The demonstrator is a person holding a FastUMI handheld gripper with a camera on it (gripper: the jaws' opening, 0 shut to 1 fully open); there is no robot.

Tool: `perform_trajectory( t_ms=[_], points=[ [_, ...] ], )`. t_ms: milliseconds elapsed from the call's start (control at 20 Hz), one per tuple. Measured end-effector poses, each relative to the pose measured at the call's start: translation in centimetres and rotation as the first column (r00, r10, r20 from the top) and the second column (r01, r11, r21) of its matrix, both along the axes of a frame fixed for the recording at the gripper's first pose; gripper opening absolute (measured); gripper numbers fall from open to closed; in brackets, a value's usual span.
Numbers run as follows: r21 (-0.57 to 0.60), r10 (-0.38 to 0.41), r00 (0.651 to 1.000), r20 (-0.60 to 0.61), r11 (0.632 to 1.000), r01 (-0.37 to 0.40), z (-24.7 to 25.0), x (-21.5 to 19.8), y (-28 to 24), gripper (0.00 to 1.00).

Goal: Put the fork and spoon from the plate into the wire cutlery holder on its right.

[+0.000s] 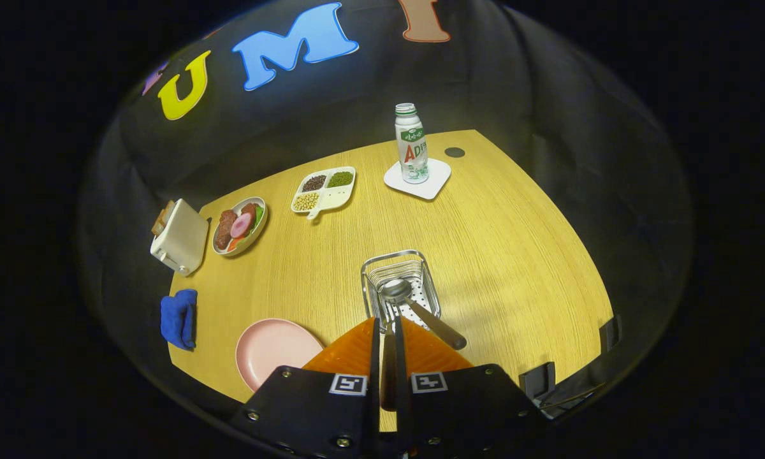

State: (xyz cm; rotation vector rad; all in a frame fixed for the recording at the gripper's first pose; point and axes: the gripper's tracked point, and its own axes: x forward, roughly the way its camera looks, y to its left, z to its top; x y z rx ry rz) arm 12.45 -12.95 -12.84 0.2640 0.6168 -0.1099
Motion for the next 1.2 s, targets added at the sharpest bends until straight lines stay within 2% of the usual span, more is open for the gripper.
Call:
perform_trajectory(
  t_ms=[450,600,700,900,1200],
  points=[
    [-0.026,0.005,0.997,0.082,1.000,-0.003,2.7,0.5,0.2,0.11],
    [-0.060,0.010,0.979,0.204,0.998,0.003,5.7,0.7,0.3,0.11],
    [-0.111,0.017,0.949,0.316,0.994,0.019,8.8,0.5,0.4,0.11],
    [-0.176,0.017,0.865,0.502,0.981,0.083,15.5,-0.8,0.5,0.11],
    [-0.168,-0.001,0.758,0.652,0.975,0.147,22.7,-3.0,0.3,0.11]
  ],
)
